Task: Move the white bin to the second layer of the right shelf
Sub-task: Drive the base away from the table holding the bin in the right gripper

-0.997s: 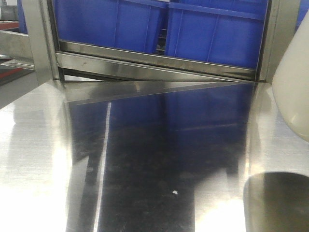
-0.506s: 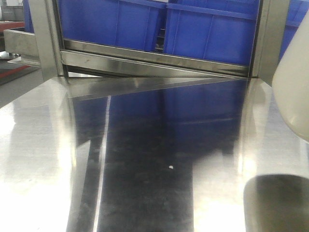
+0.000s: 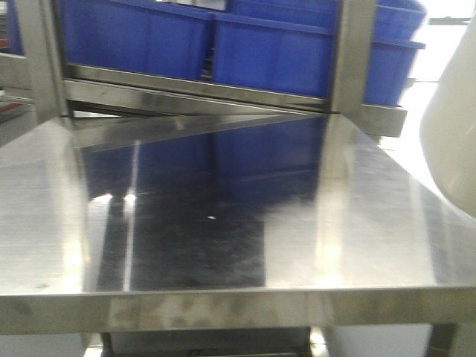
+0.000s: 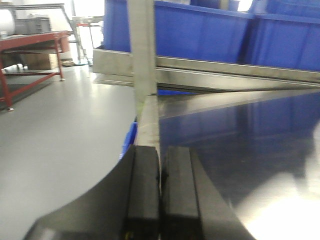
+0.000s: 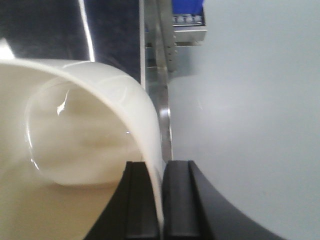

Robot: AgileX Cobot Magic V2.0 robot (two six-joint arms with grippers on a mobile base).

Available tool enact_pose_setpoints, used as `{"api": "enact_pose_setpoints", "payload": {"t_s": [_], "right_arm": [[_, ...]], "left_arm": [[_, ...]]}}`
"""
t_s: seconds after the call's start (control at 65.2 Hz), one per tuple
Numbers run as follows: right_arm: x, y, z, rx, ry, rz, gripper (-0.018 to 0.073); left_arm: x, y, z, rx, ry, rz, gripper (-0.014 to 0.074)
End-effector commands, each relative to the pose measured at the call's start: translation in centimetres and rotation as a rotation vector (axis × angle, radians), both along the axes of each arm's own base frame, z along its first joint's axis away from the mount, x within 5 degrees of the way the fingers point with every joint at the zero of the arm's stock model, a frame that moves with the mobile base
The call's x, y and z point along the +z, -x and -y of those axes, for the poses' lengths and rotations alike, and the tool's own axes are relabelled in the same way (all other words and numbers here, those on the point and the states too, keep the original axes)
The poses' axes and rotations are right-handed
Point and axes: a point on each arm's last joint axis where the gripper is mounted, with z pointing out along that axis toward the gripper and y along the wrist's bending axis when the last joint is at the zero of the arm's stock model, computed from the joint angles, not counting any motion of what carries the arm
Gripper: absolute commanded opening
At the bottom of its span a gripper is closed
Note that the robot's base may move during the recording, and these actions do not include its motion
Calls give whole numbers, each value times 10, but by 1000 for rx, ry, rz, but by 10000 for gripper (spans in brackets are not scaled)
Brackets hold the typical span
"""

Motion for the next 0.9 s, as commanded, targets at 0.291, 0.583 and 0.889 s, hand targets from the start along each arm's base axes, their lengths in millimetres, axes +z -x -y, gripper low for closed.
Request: {"api": "enact_pose_setpoints", "payload": {"t_s": [0.291, 0.583, 0.889], "right_arm": [[15, -3, 1, -10, 0, 108, 53], [15, -3, 1, -10, 0, 108, 53], [15, -3, 1, -10, 0, 108, 53]], "left_arm": [[-4, 0, -1, 5, 10, 60, 85], [-4, 0, -1, 5, 10, 60, 85], [-4, 0, -1, 5, 10, 60, 85]]}}
